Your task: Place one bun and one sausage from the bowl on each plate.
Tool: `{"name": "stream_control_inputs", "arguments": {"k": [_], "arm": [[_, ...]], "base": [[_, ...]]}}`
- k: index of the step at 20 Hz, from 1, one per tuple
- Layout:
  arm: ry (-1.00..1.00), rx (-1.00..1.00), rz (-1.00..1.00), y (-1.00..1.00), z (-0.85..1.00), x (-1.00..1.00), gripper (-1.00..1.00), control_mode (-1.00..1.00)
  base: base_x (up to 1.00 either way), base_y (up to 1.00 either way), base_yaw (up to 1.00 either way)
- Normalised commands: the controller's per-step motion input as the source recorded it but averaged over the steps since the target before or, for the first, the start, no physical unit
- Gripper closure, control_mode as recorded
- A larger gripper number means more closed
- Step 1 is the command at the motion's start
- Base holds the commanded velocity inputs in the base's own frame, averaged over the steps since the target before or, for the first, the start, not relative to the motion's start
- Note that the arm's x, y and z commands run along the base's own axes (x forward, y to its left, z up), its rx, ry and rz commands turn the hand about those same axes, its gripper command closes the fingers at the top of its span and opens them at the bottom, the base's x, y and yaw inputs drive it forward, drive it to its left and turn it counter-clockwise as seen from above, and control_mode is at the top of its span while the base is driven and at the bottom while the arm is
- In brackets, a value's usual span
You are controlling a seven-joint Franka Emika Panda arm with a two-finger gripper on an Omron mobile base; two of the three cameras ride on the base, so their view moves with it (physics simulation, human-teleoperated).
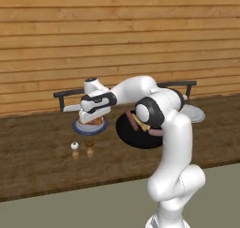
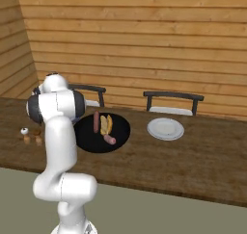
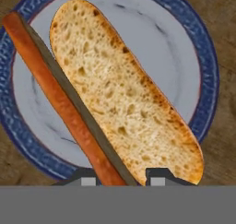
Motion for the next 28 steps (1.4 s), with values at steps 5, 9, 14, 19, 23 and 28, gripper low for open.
{"name": "stream_control_inputs", "arguments": {"k": [5,9,14,19,23,28], "arm": [[-0.07,0.0,0.03,0.0,-0.03,0.0,-1.0,-1.0],[-0.19,-0.04,0.0,0.0,0.34,-0.12,-1.0,-1.0],[0.2,0.0,0.0,0.0,0.04,0.0,-1.0,-1.0],[0.35,0.0,0.01,0.0,0.0,0.0,-1.0,-1.0],[0.2,-0.03,0.03,0.24,0.0,0.46,-1.0,-1.0],[-0.18,-0.12,0.0,0.17,0.24,-0.02,-1.0,-1.0]], "base": [[0.0,0.0,0.0],[0.0,0.0,0.0],[0.0,0.0,0.0],[0.0,0.0,0.0],[0.0,0.0,0.0],[0.0,0.0,0.0]]}}
